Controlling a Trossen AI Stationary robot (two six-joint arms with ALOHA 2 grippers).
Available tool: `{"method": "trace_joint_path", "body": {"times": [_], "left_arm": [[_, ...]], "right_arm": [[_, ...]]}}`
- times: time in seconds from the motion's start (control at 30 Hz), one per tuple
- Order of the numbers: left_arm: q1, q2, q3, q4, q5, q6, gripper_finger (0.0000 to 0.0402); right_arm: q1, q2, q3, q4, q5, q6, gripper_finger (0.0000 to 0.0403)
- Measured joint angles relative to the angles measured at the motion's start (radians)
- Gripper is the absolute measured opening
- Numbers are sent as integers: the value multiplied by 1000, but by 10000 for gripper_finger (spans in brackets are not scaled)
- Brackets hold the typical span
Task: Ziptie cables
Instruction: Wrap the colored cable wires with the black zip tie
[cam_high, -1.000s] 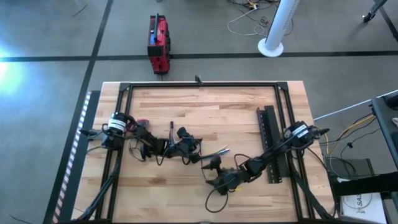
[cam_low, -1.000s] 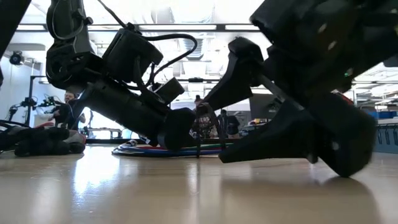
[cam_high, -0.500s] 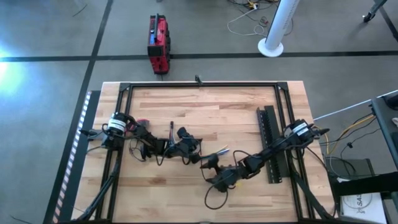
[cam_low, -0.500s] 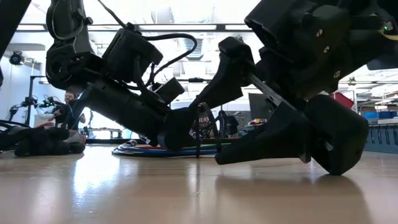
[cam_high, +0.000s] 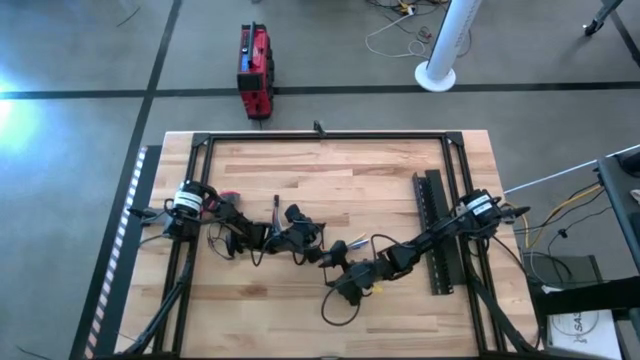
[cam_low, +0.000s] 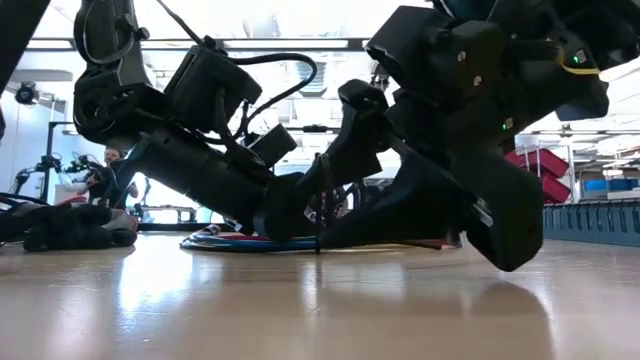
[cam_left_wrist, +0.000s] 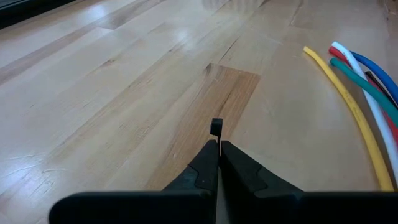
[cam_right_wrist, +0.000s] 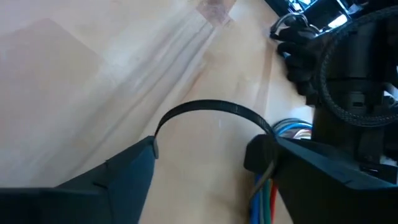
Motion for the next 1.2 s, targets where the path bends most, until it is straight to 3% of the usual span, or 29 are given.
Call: {"method": "trace_joint_path", "body": {"times": [0.3,0.8,1.0,1.2], "left_arm": [[0,0,0,0,0,0,0],[0,0,0,0,-1,0,0],[0,0,0,0,-1,0,0],[0,0,0,0,-1,0,0]], "right_arm": [[0,0,1,1,-2,8,183],[2,-2,2,3,-5,7,76],[2,-2,3,2,-17,2,58],[2,0,3,16,-81,-11,73]]}}
